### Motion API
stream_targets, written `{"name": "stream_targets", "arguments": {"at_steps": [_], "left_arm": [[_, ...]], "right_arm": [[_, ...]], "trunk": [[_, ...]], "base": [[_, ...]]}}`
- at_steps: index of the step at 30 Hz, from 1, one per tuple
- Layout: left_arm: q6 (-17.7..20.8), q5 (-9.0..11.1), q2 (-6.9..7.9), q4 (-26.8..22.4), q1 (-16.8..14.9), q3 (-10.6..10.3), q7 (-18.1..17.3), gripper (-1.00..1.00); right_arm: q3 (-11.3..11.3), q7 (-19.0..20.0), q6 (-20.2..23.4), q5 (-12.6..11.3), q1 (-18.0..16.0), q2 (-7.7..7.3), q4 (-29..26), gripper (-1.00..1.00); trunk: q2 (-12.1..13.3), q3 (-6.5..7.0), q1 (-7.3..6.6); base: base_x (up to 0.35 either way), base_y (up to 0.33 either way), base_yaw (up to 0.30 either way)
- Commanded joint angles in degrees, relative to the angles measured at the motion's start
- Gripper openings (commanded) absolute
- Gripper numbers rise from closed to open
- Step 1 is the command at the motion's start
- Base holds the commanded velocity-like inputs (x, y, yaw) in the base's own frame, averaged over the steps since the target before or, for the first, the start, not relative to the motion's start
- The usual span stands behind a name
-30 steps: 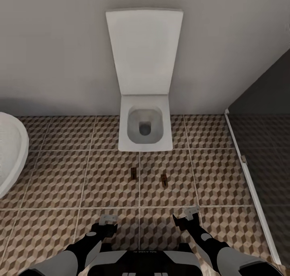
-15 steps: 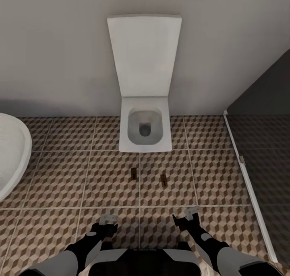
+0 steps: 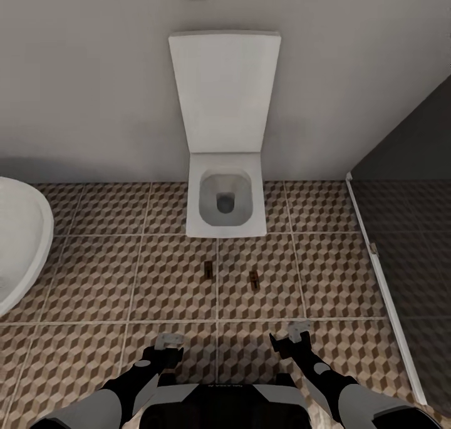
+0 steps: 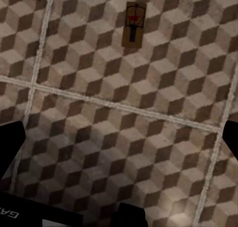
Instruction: Take the four mousetraps from the cabinet in the bathroom and place them on the bathroom floor. Make sure all four end up on the same floor surface, and ensure that at least two of them are either under or directly next to the same bathroom sink.
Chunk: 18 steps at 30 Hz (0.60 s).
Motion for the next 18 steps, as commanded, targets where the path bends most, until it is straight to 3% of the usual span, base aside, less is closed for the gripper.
{"name": "stream_targets", "arguments": {"at_steps": [1, 18], "left_arm": [[-0.2, 0.5, 0.00, 0.0, 0.0, -0.5, 0.3, 1.00], [-0.2, 0.5, -0.09, 0.0, 0.0, -0.5, 0.3, 1.00]], "right_arm": [[0.0, 0.1, -0.2, 0.1, 0.0, -0.01, 0.1, 1.00], [0.0, -0.1, -0.1, 0.1, 0.2, -0.26, 0.1, 1.00]], "trunk": [[0.4, 0.16, -0.22], [7.2, 3.72, -3.96]], "base": [[0.000, 0.000, 0.000], [0.000, 0.000, 0.000]]}}
